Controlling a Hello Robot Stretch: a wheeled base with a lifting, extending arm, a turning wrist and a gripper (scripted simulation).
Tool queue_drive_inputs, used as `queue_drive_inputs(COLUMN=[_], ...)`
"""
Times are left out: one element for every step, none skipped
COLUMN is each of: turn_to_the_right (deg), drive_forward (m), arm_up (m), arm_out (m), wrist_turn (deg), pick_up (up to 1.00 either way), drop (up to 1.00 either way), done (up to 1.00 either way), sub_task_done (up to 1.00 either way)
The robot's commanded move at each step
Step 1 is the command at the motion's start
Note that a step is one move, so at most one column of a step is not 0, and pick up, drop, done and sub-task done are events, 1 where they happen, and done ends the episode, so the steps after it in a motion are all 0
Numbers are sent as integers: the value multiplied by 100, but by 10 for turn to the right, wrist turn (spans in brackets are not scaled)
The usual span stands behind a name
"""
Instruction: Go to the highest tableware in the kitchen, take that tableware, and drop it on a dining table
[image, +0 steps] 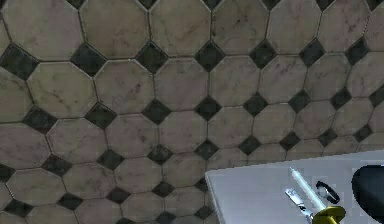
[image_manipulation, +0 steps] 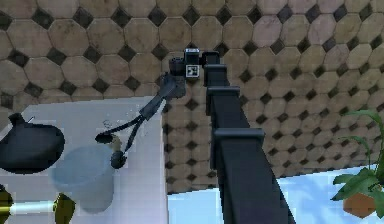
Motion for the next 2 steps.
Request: queue_drive_inputs(turn_to_the_right=[0, 0], drive_forward=[0, 0], arm_up=[0, -16], arm_out=[0, 0], wrist_turn=[390, 0], pick_up=[0, 0], drop=[0, 0], done=[0, 0], sub_task_done=[0, 0])
